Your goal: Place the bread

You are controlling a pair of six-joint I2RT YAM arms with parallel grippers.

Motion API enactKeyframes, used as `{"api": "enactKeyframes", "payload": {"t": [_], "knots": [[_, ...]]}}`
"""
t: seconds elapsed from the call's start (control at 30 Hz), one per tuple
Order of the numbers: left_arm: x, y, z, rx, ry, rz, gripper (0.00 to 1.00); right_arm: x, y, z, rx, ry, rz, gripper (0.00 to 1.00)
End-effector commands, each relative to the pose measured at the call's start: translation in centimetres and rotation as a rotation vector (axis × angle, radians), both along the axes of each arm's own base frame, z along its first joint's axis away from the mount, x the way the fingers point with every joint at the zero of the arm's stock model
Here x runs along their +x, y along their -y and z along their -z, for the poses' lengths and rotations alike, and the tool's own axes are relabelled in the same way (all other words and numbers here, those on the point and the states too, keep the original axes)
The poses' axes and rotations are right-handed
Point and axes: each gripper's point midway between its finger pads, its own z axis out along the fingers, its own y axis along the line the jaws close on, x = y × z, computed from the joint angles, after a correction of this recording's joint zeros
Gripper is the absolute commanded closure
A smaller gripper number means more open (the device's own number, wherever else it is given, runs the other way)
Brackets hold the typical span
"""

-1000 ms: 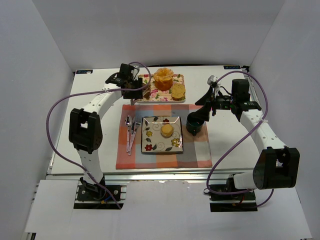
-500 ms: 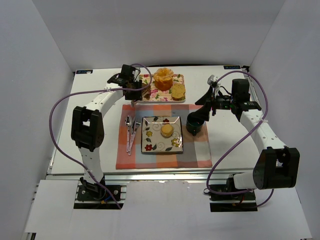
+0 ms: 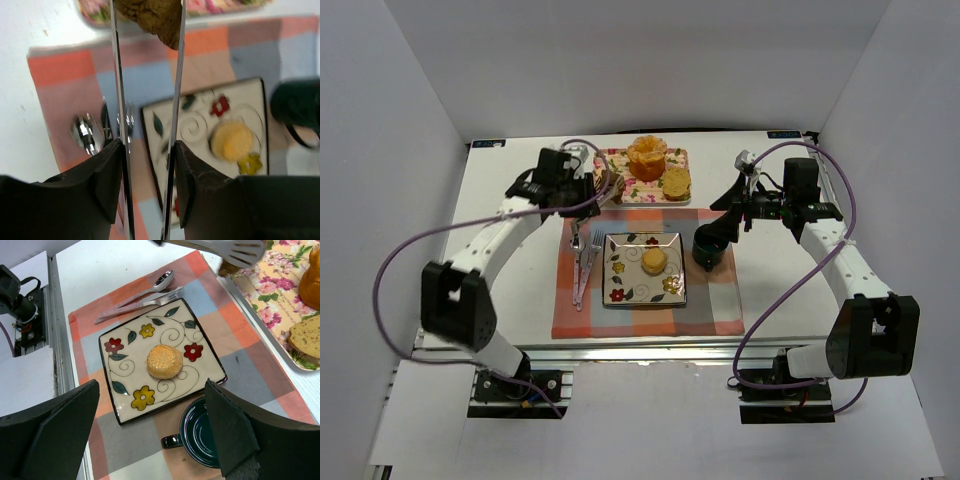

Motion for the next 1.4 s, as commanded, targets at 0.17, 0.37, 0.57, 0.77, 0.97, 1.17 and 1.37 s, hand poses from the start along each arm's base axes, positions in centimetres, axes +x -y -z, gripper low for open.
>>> {"api": "enactKeyframes", "payload": {"t": [0.17,0.37,0.57,0.77,0.97,1.17,1.37], "knots": [[-12.0,0.9,-2.4,-0.132,0.016,0.158,0.72,-0.6,0.2,-0.8,0.002,0.026,-0.015,0.11],[-17.2,1.7,-1.6,-0.221,-0.019,0.180,0.72,-0.4,0.2,-0.6,0.003,0.006,-0.018,0.11],[-18.1,2.8,0.3,-0.213,-0.049,0.175,0.59,-0.5,0.1,-1.0,0.006,0.012,-0.021,0.11],[-17.3,2.5,1.5,-0.147,-0.074,0.154,0.46,-0.8,0.2,-1.1,0.005,0.021,-0.020,0.11],[-16.7,2.4,0.3,-0.136,-0.043,0.154,0.38,-1.0,0.2,-0.9,0.003,0.021,-0.019,0.11],[-16.8,2.3,-0.7,-0.152,-0.024,0.143,0.32,-1.0,0.2,-0.8,0.006,0.016,-0.023,0.11],[-16.5,2.2,-1.7,-0.167,0.010,0.122,0.31,-0.9,0.1,-0.9,0.009,0.015,-0.028,0.11]]}}
